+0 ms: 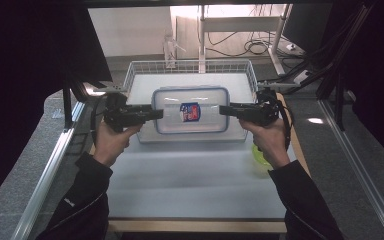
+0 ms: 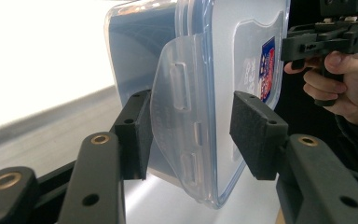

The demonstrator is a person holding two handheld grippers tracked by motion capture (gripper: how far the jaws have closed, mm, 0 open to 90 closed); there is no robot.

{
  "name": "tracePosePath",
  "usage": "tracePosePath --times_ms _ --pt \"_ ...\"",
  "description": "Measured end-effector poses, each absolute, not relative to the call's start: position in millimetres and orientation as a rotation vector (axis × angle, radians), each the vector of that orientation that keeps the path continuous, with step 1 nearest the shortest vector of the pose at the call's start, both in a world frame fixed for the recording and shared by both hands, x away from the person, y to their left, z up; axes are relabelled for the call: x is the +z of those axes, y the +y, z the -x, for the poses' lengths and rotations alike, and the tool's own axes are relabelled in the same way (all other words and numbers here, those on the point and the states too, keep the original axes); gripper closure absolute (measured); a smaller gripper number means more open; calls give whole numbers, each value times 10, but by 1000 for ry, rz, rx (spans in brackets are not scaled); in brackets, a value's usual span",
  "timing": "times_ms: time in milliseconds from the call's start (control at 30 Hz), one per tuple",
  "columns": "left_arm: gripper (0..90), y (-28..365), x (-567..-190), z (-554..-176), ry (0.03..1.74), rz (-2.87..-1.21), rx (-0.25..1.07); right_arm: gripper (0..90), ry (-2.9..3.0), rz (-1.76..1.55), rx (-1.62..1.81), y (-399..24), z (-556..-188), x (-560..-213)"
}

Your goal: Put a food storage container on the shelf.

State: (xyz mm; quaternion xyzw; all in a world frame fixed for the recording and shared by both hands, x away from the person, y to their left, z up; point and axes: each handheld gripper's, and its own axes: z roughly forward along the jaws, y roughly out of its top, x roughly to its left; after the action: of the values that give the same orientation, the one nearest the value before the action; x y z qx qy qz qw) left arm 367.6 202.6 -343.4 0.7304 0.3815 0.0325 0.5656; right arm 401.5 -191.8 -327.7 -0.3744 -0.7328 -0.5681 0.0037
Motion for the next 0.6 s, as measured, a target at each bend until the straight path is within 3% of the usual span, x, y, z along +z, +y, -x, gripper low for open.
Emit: tracePosePath --times_ms 600 --pt "508 2067 -3047 -4177 885 -1692 65 531 -2275 1220 -1814 -1877 -4428 -2902"
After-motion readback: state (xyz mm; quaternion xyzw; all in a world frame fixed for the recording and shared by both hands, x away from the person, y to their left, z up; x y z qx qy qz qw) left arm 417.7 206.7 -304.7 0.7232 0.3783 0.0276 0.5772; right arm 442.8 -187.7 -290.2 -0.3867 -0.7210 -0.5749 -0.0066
